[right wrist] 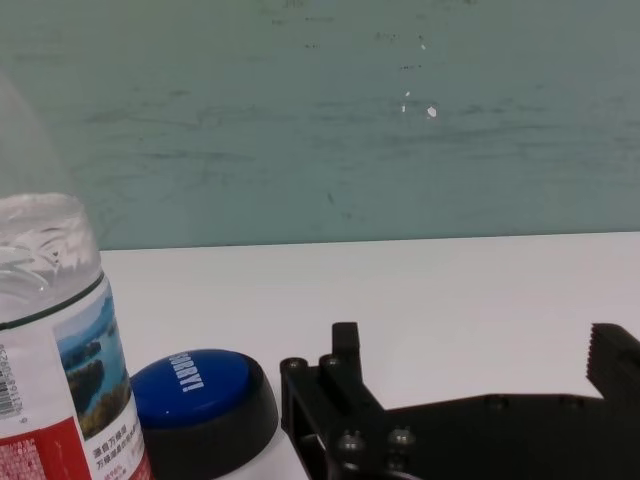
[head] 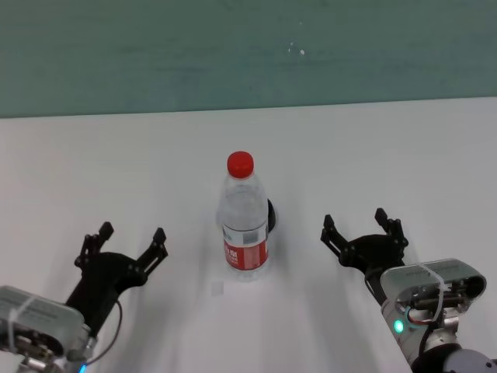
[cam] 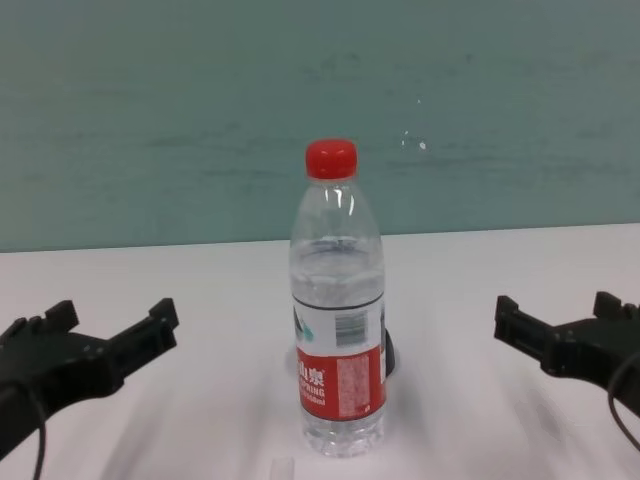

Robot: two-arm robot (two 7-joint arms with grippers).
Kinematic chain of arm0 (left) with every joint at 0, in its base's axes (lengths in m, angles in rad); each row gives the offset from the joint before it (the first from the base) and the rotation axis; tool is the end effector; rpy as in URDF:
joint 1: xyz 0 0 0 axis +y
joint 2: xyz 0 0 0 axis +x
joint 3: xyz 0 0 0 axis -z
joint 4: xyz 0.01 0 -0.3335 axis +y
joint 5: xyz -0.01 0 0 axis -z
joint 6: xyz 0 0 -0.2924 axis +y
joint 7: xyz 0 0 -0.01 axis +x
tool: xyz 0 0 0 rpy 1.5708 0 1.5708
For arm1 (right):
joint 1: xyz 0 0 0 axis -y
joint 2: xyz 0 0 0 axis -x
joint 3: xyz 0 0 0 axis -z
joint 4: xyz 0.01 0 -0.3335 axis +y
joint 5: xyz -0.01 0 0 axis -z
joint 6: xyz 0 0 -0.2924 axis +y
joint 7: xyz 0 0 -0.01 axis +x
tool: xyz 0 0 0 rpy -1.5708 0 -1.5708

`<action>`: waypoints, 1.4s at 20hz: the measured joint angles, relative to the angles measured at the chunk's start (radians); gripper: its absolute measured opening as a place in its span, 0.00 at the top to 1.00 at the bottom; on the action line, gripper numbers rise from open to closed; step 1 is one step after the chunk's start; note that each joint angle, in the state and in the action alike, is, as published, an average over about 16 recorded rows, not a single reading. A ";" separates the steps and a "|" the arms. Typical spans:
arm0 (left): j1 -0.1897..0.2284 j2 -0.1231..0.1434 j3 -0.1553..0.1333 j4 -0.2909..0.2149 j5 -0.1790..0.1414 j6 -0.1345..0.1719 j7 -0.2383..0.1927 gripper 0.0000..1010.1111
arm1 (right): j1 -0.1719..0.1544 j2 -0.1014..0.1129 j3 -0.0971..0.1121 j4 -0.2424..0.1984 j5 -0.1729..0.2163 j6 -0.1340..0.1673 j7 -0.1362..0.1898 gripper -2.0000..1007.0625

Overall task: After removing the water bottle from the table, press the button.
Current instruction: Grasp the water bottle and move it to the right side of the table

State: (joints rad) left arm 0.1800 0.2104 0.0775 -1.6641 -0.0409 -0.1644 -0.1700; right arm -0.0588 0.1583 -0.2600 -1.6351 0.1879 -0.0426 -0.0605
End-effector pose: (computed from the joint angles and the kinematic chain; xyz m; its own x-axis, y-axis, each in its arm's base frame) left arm 0.2500 0.0420 -0.3624 0.2760 0.9480 0.1586 -0.9582 0.2844 -0.0320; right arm 0.2819 0.0282 -0.3494 0.2028 -0.9779 -0.0508 0.9792 0.2028 0.0058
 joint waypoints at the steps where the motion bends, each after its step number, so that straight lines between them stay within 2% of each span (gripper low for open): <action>1: -0.007 0.003 -0.002 0.005 0.001 -0.001 -0.003 0.01 | 0.000 0.000 0.000 0.000 0.000 0.000 0.000 0.01; 10: -0.065 0.040 -0.024 0.057 0.006 -0.008 -0.031 0.01 | 0.000 0.000 0.000 0.000 0.000 0.000 0.000 0.01; 16: -0.080 0.058 -0.040 0.081 0.002 -0.010 -0.040 0.01 | 0.000 0.000 0.000 0.000 0.000 0.000 0.000 0.01; 22: -0.088 0.065 -0.050 0.100 -0.001 -0.015 -0.042 0.01 | 0.000 0.000 0.000 0.000 0.000 0.000 0.000 0.01; 28: -0.094 0.062 -0.047 0.115 0.000 -0.020 -0.042 0.01 | 0.000 0.000 0.000 0.000 0.000 0.000 0.000 0.01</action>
State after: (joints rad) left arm 0.0862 0.2727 0.0305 -1.5495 -0.0406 -0.1847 -0.2122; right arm -0.0588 0.1583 -0.2600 -1.6351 0.1879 -0.0426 -0.0606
